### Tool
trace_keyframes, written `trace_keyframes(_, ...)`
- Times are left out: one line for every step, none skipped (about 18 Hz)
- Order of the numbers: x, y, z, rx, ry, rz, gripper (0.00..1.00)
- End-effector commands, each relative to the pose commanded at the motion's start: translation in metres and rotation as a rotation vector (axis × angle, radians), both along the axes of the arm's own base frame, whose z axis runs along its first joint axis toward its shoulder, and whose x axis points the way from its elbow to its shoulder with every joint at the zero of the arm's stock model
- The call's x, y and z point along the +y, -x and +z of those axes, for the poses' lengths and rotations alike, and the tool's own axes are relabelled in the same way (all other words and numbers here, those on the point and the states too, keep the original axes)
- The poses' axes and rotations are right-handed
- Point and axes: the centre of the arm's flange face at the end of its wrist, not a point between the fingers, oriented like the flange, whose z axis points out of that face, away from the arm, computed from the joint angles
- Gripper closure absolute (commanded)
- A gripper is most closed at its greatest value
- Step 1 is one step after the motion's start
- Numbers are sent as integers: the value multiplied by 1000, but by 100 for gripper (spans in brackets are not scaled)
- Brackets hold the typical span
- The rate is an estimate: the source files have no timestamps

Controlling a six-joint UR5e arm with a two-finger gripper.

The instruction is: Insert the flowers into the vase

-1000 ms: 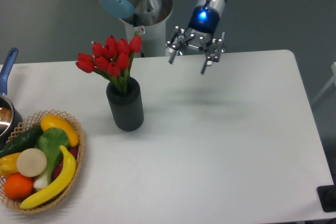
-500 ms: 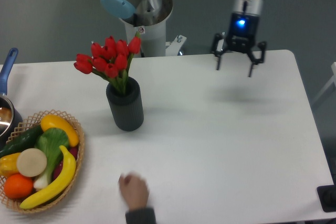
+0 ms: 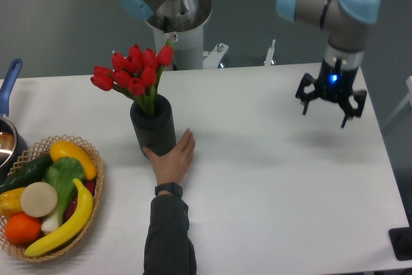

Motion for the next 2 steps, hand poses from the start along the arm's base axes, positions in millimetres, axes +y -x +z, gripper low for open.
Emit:
trace_keyframes(0,0,-2,1,19,0,0)
trace_keyframes(3,-1,-6,-1,21,-3,0)
